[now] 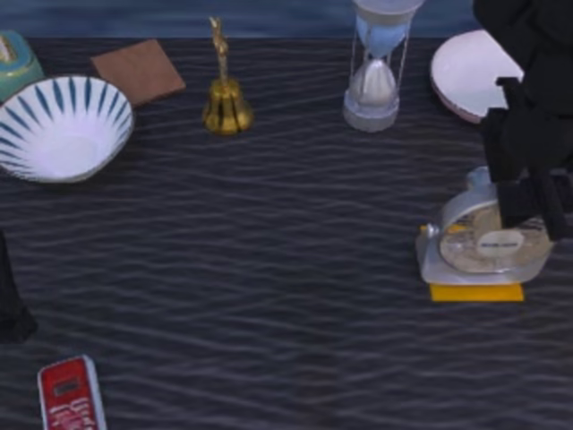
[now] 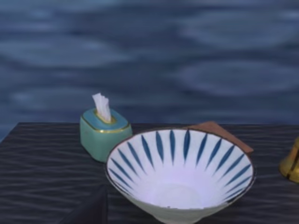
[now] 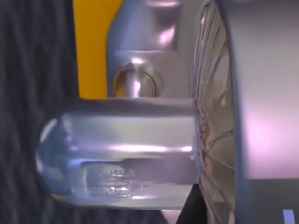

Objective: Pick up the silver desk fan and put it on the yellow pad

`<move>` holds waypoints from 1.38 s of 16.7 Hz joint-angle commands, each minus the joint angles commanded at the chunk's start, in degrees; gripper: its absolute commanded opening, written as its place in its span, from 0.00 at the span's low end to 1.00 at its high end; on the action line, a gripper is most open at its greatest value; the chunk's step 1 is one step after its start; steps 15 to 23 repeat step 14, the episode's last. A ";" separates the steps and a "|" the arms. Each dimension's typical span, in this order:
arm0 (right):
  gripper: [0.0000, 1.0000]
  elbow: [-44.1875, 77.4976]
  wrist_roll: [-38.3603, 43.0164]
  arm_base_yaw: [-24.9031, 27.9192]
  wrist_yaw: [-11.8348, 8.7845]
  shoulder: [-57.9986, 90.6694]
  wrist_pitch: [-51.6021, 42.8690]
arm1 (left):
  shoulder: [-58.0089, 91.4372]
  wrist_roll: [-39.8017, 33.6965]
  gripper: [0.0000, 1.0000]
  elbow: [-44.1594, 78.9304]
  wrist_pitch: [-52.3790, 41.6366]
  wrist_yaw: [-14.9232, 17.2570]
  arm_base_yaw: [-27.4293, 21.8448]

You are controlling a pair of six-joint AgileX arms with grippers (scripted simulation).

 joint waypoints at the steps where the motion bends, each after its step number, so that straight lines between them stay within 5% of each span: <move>1: 0.45 0.00 0.00 0.00 0.00 0.00 0.00 | 0.00 0.00 1.00 0.00 0.00 0.00 0.00; 8: 0.98 0.00 0.00 0.00 0.00 0.00 0.00 | 0.00 0.00 1.00 0.00 0.00 0.00 0.00; 23: 1.00 0.00 0.00 0.00 0.00 0.00 0.00 | 0.00 0.00 1.00 0.00 0.00 0.00 0.00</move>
